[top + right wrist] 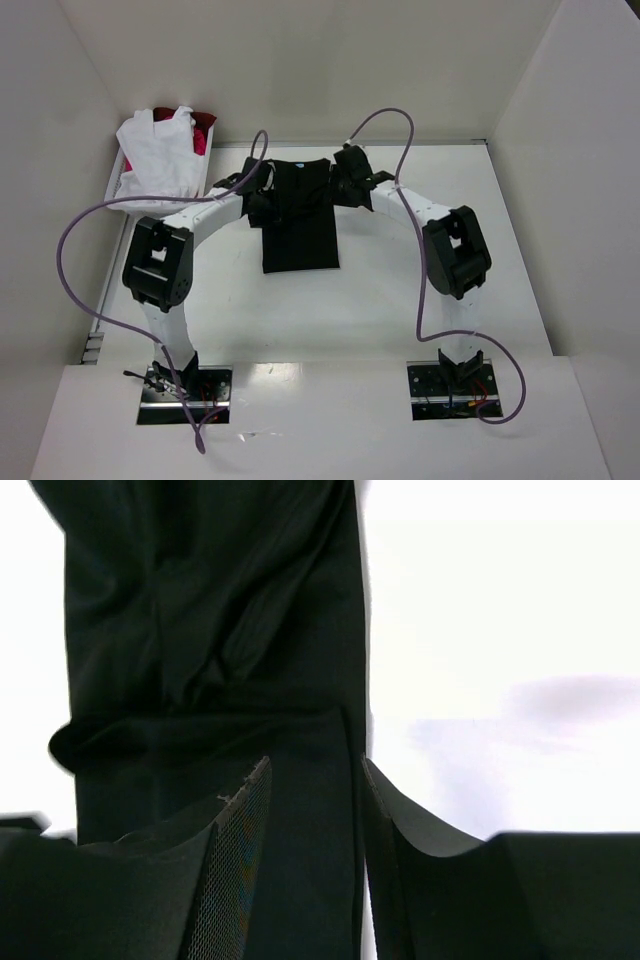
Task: Fold and stack the t-shirts
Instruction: Grab one side of the 2/3 rectangular tshirt with both arms
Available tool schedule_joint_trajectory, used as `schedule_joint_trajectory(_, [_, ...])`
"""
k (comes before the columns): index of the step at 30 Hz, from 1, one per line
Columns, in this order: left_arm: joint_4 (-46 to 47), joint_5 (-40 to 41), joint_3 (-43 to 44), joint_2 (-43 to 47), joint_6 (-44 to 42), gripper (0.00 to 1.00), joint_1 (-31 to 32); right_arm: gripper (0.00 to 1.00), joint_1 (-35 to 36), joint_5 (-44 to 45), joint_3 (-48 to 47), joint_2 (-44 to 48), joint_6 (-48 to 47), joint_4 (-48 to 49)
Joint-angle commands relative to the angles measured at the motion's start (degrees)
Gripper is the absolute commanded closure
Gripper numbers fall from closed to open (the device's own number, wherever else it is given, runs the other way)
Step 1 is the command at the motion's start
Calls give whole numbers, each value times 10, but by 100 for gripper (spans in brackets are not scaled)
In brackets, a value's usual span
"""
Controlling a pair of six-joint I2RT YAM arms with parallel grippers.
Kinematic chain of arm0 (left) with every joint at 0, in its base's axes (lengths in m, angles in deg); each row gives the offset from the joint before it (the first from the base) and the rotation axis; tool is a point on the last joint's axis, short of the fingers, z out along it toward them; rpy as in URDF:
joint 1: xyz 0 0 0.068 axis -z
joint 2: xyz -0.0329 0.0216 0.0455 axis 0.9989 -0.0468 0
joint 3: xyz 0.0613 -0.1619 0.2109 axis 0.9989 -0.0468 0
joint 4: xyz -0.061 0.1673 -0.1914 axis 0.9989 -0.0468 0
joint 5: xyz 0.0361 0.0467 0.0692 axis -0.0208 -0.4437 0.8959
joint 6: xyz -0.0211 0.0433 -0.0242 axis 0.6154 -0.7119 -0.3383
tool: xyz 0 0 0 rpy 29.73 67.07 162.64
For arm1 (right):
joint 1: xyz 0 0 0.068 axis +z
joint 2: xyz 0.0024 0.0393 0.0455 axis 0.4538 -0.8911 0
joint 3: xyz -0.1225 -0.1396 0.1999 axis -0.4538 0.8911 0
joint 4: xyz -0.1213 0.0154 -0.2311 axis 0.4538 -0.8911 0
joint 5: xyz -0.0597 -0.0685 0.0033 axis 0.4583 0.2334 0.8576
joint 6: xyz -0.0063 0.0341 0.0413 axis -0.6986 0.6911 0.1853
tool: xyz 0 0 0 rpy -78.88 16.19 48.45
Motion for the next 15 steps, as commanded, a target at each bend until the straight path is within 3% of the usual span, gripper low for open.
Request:
schedule_joint_trajectory(1, [21,-12,15,-32,11,51,-2,53,-2,2,41,56,-1,33])
schedule_joint_trajectory(7, [21,-1,58,-86,6,52,-2,52,-2,-10,118,97,22,51])
schedule_joint_trajectory(15, [15,-1,138,-155,0,43,-20,52,-2,-21,172,125,41,56])
